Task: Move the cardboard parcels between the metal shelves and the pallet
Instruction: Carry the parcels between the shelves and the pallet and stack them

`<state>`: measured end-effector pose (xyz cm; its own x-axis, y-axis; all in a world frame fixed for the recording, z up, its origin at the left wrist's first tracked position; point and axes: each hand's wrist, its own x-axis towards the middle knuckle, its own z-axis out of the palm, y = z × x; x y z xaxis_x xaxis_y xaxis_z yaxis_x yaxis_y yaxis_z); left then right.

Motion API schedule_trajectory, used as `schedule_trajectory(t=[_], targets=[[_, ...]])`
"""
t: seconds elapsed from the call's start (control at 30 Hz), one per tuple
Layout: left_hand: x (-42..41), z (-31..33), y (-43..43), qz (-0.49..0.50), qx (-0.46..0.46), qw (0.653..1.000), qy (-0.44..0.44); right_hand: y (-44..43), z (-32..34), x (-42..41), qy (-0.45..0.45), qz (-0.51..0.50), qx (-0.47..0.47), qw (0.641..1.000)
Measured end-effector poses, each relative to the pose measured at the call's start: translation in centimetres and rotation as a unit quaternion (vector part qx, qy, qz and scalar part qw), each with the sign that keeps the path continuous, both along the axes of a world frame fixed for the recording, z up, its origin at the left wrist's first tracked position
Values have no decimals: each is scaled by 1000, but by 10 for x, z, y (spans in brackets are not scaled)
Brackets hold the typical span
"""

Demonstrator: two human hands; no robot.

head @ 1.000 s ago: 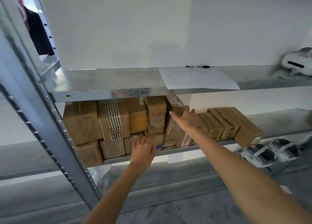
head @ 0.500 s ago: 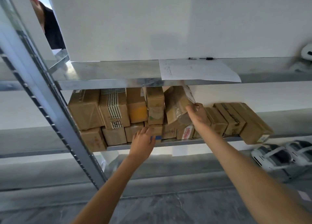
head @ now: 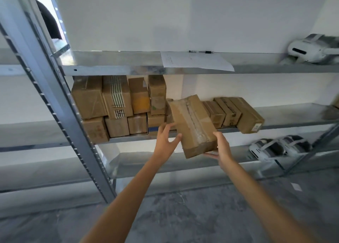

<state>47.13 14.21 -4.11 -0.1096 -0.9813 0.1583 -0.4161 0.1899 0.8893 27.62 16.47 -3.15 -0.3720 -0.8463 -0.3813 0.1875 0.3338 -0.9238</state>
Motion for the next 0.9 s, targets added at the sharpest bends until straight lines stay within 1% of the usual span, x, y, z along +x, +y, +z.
schedule_trajectory(t=[0.1, 0.17, 0.27, 0.33, 0.4, 0.47, 0.57, 0.77, 0.83, 0.9], targets=[[-14, -4, 26, -34, 17, 998, 56, 32, -4, 3, -12, 32, 11, 999], [-17, -8, 38, -26, 9, 996, 79, 46, -3, 6, -2, 79, 9, 997], [-9, -8, 50, -7, -6, 996, 88, 55, 1, 5, 70, 175, -15, 982], [-4, -5, 57, 8, -16, 996, 93, 50, 8, 4, 105, 229, -58, 966], [-2, 2, 64, 28, -16, 993, 110, 41, 20, 9, 103, 279, -121, 947], [0, 7, 70, 54, -27, 990, 125, 32, 32, 18, 124, 325, -185, 919], [8, 22, 77, 89, -52, 985, 137, 25, 47, 38, 147, 372, -252, 881], [44, 42, 103, 182, -100, 967, 150, 16, 56, 85, 192, 461, -335, 799], [63, 46, 119, 209, -109, 963, 133, 21, 60, 110, 193, 483, -356, 776], [84, 50, 135, 236, -117, 960, 96, 28, 60, 136, 187, 507, -365, 758]])
